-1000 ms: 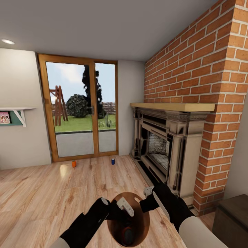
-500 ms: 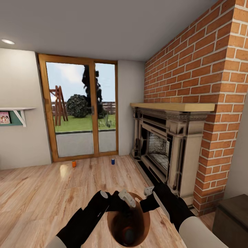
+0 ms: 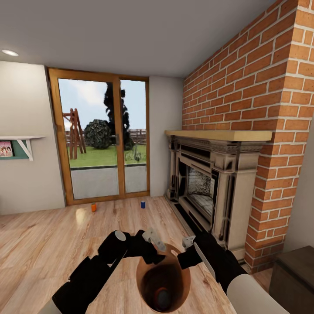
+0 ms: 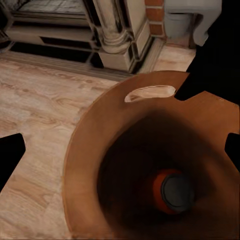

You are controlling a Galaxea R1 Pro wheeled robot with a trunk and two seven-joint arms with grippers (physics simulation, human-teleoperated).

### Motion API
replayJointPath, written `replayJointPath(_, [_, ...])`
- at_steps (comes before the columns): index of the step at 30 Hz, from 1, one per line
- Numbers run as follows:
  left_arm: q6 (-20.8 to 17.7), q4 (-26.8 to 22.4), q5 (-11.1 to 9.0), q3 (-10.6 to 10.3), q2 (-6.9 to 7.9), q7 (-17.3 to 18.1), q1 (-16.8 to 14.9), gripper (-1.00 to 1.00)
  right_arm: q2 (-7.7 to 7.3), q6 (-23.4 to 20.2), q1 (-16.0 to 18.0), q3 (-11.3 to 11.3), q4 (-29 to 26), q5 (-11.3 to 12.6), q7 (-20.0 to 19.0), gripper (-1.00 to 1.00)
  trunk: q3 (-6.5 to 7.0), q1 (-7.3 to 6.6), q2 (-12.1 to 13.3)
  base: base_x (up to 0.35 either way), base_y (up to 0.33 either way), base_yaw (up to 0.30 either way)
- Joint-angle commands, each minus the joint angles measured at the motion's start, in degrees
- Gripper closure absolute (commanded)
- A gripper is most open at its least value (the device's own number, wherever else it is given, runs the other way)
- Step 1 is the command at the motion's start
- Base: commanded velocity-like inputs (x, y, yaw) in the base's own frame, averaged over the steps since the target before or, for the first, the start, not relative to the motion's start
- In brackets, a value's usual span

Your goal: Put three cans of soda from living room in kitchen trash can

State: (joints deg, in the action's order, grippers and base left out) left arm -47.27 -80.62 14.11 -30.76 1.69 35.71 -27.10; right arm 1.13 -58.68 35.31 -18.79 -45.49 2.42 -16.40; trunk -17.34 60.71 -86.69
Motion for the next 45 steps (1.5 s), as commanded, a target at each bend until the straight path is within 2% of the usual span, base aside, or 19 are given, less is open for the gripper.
replayJointPath(1, [-0.22, -0.27, -0.04, 0.02, 0.24, 0.01, 0.01, -1.0, 0.02, -0.14, 0.02, 0.07, -0.02, 1.45, -0.27, 1.0, 0.01, 0.0, 0.0, 0.0, 0.0, 0.0])
replayJointPath(7, [-0.93, -1.4, 0.08, 0.37, 1.32, 0.05, 0.02, -1.0, -0.02, -0.12, 0.02, 0.07, -0.03, 1.45, -0.25, 1.0, 0.01, 0.0, 0.0, 0.0, 0.0, 0.0])
replayJointPath(9, [-0.94, -2.86, -0.3, 3.47, 3.71, 0.1, 0.02, -1.0, -0.09, -0.12, 0.02, 0.11, -0.01, 1.45, -0.28, 1.0, 0.01, 0.0, 0.0, 0.0, 0.0, 0.0])
replayJointPath(11, [-0.89, -3.68, -0.51, 5.76, 4.66, 0.52, 0.02, -1.0, -0.15, -0.12, 0.02, 0.13, 0.01, 1.45, -0.27, 1.0, 0.01, 0.0, 0.0, 0.0, 0.0, 0.0])
replayJointPath(12, [-0.8, -4.71, -0.67, 9.49, 5.51, 2.9, 0.06, -1.0, -0.24, -0.12, 0.02, 0.14, 0.02, 1.47, -0.29, 1.0, 0.01, 0.0, 0.0, 0.0, 0.0, 0.0])
replayJointPath(14, [-0.65, -5.16, -0.67, 11.66, 5.83, 4.96, 0.08, -1.0, -0.29, 0.0, 0.02, 0.17, 0.03, 1.46, -0.29, 1.0, 0.01, 0.0, 0.0, 0.0, 0.0, 0.0])
replayJointPath(15, [-0.48, -5.44, -0.65, 13.6, 6.03, 6.67, 0.16, -1.0, -0.36, 0.47, 0.02, 0.19, 0.04, 1.49, -0.29, 1.0, 0.01, 0.0, 0.0, 0.0, 0.0, 0.0])
replayJointPath(18, [-0.25, -5.68, -0.57, 16.3, 6.21, 8.14, 0.41, -1.0, -0.48, 1.19, 0.02, 0.28, 0.05, 1.51, -0.3, 1.0, 0.01, 0.0, 0.0, 0.0, 0.0, 0.0])
replayJointPath(21, [1.66, -5.62, -0.26, 21.41, 6.31, 8.87, 0.72, -1.0, -0.73, 1.8, 0.02, 0.56, 0.05, 1.6, -0.3, 1.0, 0.01, 0.0, 0.0, 0.0, 0.0, 0.0])
replayJointPath(23, [2.64, -5.49, -0.15, 23.2, 6.31, 8.73, 0.79, -1.0, -0.78, 1.87, 0.02, 0.64, 0.02, 1.61, -0.27, 1.0, 0.01, 0.0, 0.0, 0.0, 0.0, 0.0])
replayJointPath(27, [5.22, -5.13, -0.26, 29.29, 5.89, 6.64, 1.53, -1.0, -1.18, 1.9, 0.02, 1.18, -0.11, 1.68, -0.23, 1.0, 0.01, 0.0, 0.0, 0.0, 0.0, 0.0])
replayJointPath(30, [6.74, -5.02, -0.41, 31.51, 5.72, 5.3, 3.13, -1.0, -1.62, 1.81, 0.16, 2.57, -0.16, 1.7, -0.24, 1.0, 0.01, 0.0, 0.0, 0.0, 0.0, 0.0])
replayJointPath(33, [8.1, -4.55, -0.51, 34.35, 5.58, 3.48, 5.13, -1.0, -2.44, 1.76, 0.58, 5.74, -0.19, 1.66, -0.29, 1.0, 0.01, 0.0, 0.0, 0.0, 0.0, 0.0])
replayJointPath(34, [10.21, -1.25, -0.58, 37.61, 5.49, 2.45, 6.41, -1.0, -3.59, 1.81, 0.77, 7.74, -0.25, 1.59, -0.25, 1.0, 0.01, 0.0, 0.0, 0.0, 0.0, 0.0])
replayJointPath(38, [13.77, 3.62, -0.63, 41.0, 5.45, 1.96, 6.93, -1.0, -4.96, 1.86, 0.85, 8.55, -0.35, 1.54, 0.65, 1.0, 0.01, 0.0, 0.0, 0.0, 0.0, 0.0])
replayJointPath(39, [15.06, 5.56, -0.66, 43.08, 5.44, 1.84, 7.06, -1.0, -5.45, 1.89, 0.87, 8.76, -0.42, 1.54, 1.94, 1.0, 0.01, 0.0, 0.0, 0.0, 0.0, 0.0])
replayJointPath(41, [15.97, 6.95, -0.68, 45.16, 5.44, 1.77, 7.16, -1.0, -5.74, 1.95, 0.88, 8.89, -0.47, 1.55, 3.56, 1.0, 0.01, 0.0, 0.0, 0.0, 0.0, 0.0])
replayJointPath(43, [17.91, 9.54, -0.66, 48.64, 5.37, 1.68, 7.27, -1.0, -5.71, 2.06, 0.9, 9.06, -0.59, 1.59, 7.26, 1.0, 0.01, 0.0, 0.0, 0.0, 0.0, 0.0])
replayJointPath(45, [20.49, 12.98, -1.15, 50.12, 5.4, 1.66, 7.3, -1.0, -5.6, 2.21, 0.9, 9.18, -0.73, 1.61, 8.86, 1.0, 0.01, 0.0, 0.0, 0.0, 0.0, 0.0])
